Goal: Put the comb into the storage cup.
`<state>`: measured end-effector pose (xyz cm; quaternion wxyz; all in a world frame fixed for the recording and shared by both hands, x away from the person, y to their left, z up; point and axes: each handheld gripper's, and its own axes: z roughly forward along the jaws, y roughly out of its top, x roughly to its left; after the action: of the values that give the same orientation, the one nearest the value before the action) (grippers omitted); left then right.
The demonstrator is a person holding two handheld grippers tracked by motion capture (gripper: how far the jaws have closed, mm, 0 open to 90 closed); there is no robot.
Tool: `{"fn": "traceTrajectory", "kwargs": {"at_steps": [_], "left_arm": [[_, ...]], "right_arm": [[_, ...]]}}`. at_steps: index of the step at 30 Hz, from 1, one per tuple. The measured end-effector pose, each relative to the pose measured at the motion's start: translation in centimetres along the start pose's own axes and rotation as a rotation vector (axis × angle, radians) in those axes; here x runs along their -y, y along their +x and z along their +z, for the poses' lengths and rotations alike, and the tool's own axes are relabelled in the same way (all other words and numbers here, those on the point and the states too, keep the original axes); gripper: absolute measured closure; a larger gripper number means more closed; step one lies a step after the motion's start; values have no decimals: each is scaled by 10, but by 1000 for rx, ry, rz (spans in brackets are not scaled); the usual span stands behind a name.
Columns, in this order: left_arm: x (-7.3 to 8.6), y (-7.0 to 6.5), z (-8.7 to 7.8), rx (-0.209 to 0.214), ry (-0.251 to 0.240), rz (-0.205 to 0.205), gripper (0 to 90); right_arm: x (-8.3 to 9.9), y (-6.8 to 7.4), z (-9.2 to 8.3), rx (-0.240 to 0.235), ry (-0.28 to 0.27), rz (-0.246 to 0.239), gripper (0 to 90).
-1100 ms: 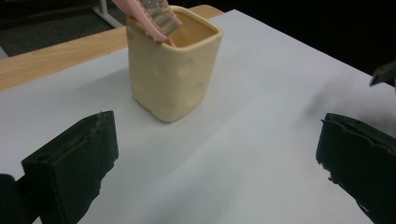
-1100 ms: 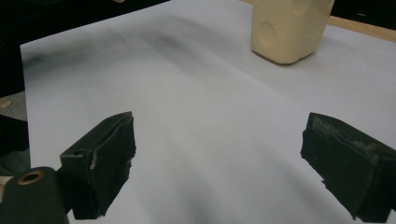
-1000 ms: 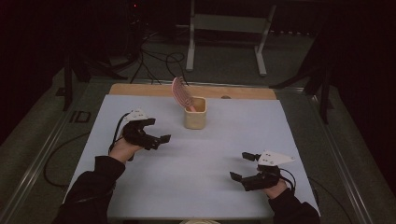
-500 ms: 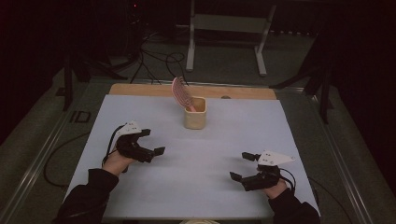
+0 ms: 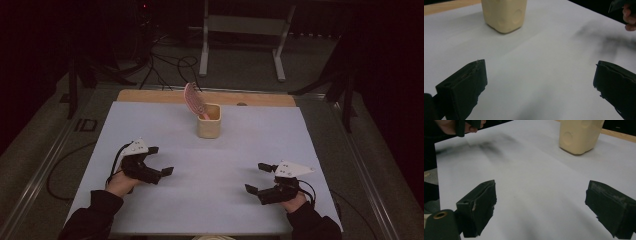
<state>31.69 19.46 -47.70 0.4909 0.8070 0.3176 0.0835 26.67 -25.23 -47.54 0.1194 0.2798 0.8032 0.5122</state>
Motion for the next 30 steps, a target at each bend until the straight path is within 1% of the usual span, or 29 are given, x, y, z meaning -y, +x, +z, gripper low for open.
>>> {"fn": "traceTrajectory", "kwargs": {"at_steps": [2,6,7,16,19,21,22,23,24,26,28,30], "left_arm": [[5,-2,-2,3,3,4,0],[9,-3,-4,5,3,7,0],[11,-4,-6,2,4,14,0],[20,-9,-11,-13,13,29,0],[26,-10,-16,-18,18,36,0],[28,-11,-18,-25,18,31,0],[30,-10,-20,-24,15,31,0],[30,-10,-21,-23,13,29,0],[32,-10,-23,-28,15,35,0],[34,-9,-25,-21,11,31,0],[36,-9,-27,-23,13,29,0],[37,-8,-28,-22,14,28,0]], "right_arm": [[0,0,1,-3,1,-7,98],[0,0,2,-5,4,-3,97],[0,-1,2,-5,1,-2,97],[1,0,1,-5,-1,0,97],[3,-2,1,-7,-1,-1,97],[5,-3,1,-10,-9,8,98],[5,-4,0,-9,-5,4,98],[7,-5,1,-5,-4,7,97],[7,-6,1,4,1,1,98],[10,-7,0,-4,-8,7,98],[13,-9,0,-3,-8,-5,98],[16,-10,0,5,1,-4,97]]}}
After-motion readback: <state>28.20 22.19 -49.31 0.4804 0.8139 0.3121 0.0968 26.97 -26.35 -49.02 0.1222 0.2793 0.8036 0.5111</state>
